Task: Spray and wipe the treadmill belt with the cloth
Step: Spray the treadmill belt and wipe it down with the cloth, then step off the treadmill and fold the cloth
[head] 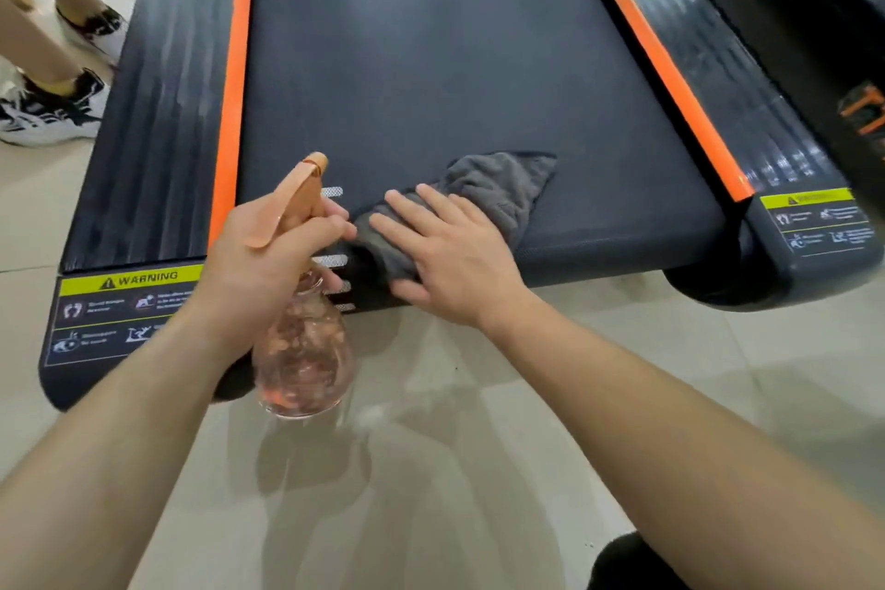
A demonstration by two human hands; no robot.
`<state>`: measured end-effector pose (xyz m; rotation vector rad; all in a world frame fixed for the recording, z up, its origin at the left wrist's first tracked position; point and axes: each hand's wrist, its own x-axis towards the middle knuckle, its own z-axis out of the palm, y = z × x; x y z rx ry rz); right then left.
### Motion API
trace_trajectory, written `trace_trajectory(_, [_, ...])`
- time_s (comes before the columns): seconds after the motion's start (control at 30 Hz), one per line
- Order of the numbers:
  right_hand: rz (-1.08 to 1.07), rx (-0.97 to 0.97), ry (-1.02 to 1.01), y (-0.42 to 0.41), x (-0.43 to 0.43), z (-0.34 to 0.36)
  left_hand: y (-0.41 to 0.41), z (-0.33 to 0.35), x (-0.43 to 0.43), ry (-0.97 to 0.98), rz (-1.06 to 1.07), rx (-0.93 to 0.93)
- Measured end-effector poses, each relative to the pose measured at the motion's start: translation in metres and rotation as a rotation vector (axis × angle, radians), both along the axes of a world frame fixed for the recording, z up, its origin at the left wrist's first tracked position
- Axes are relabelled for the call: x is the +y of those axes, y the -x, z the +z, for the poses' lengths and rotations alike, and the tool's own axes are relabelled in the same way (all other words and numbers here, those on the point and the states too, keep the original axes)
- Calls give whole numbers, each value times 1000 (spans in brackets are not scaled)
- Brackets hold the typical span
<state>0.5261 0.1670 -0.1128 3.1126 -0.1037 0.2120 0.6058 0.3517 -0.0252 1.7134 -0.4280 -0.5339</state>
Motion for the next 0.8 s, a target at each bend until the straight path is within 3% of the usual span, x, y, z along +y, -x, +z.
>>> trace_trajectory(0.13, [-429,-95,-78,45,-43,3,9,-3,10,-7,-47,27])
trace_trajectory(0.2, [-636,-110,-210,60,-41,18,17,0,15,-60,-62,31])
trace_trajectory(0.37, [-992,-130,-885,99,15,82,55,37,26,-313,-65,52])
trace_trajectory(0.5, [-1407,-247,-1319,142,60,148,94,91,35,-443,-43,6])
trace_trajectory(0.6, [-1442,-235,-1453,177,76,202,129,135,34,-470,-73,44])
trace_trajectory(0.8, [-1494,-279,-1470,254,52,281,202,204,-9,-538,-351,34])
